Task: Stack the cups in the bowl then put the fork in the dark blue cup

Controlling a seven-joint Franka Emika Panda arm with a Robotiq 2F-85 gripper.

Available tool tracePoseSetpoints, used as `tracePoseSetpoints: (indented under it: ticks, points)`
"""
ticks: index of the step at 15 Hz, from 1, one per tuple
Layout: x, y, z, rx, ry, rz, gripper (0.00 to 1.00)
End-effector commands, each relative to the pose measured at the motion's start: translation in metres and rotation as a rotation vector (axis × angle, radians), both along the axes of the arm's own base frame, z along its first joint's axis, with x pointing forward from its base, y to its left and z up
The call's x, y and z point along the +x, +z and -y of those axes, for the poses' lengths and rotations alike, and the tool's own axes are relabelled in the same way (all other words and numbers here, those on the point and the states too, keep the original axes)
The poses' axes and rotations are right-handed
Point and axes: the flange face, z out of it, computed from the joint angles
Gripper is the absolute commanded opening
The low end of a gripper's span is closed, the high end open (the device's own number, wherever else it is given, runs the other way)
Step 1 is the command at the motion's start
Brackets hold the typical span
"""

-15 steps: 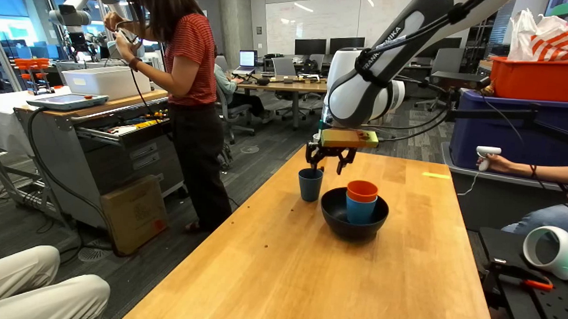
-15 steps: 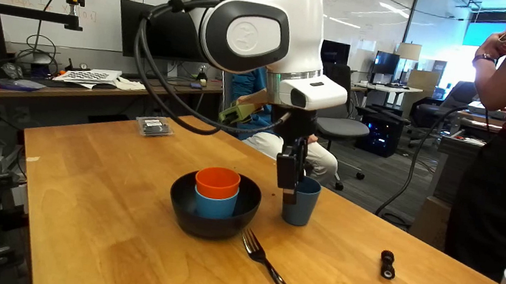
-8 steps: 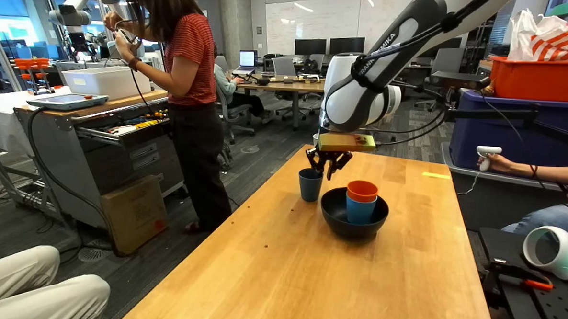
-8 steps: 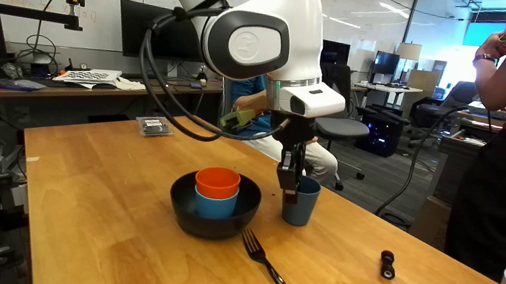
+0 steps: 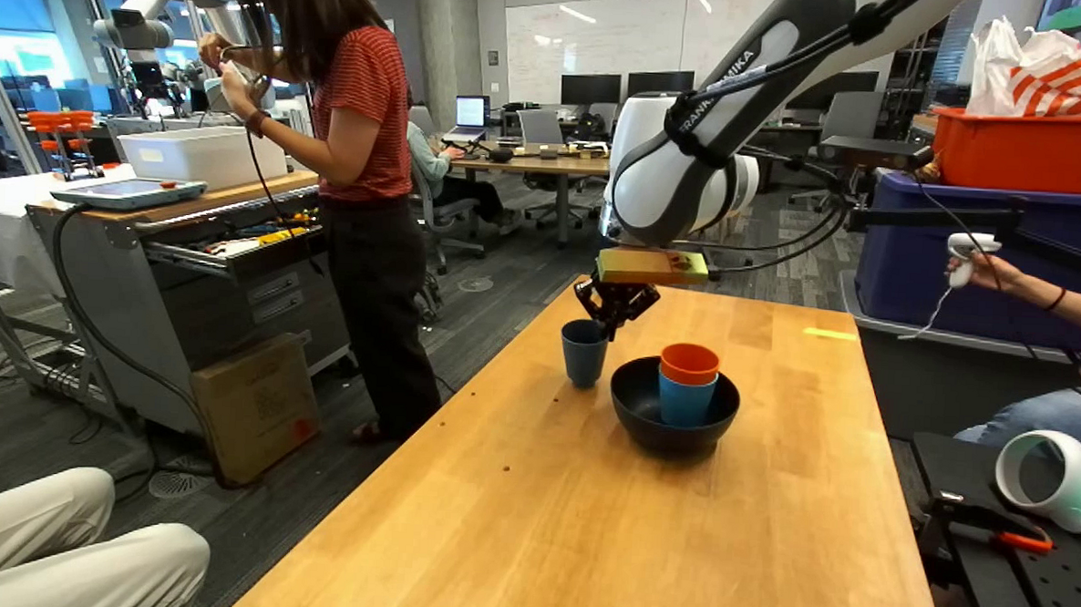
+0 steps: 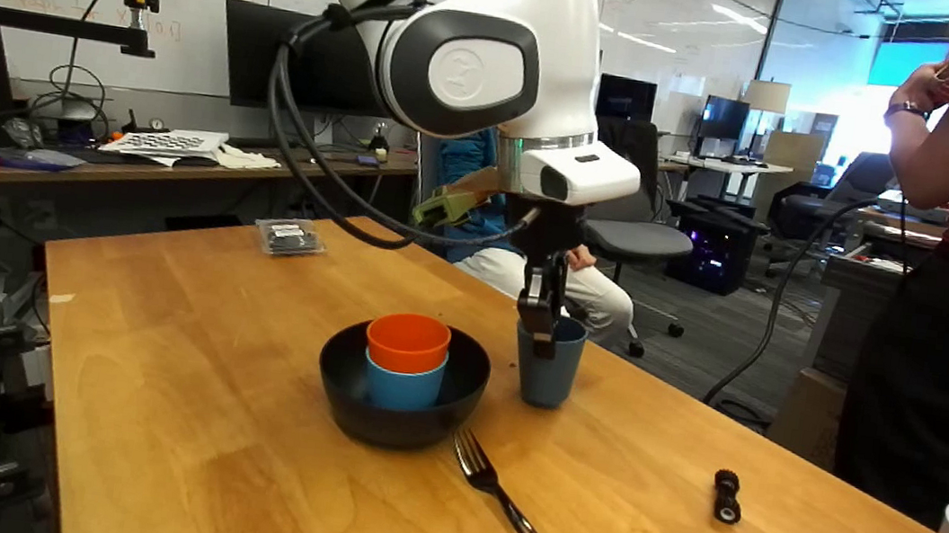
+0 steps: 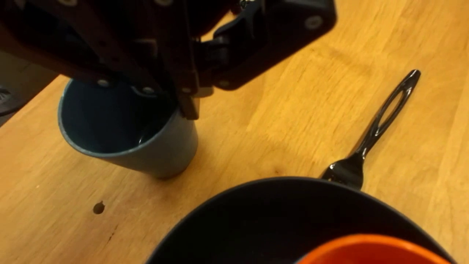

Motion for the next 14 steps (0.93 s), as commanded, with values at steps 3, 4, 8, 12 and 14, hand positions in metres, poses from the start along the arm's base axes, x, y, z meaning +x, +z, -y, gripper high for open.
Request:
tracePoseSetpoints:
  ticks: [3, 4, 8, 12, 14]
  points:
    - [-0.014, 0.071, -0.06, 0.051, 0.109, 0.035, 0.04]
    - [-0.02, 0.084, -0.077, 0.059, 0.154, 0.035, 0.04]
    - [-0.053, 0.134, -0.136, 0.08, 0.333, -0.023, 0.04]
    - [-0.096, 0.177, -0.168, 0.022, 0.402, -0.097, 0.03]
    - [-0.114, 0.193, -0.169, -0.015, 0.408, -0.117, 0.03]
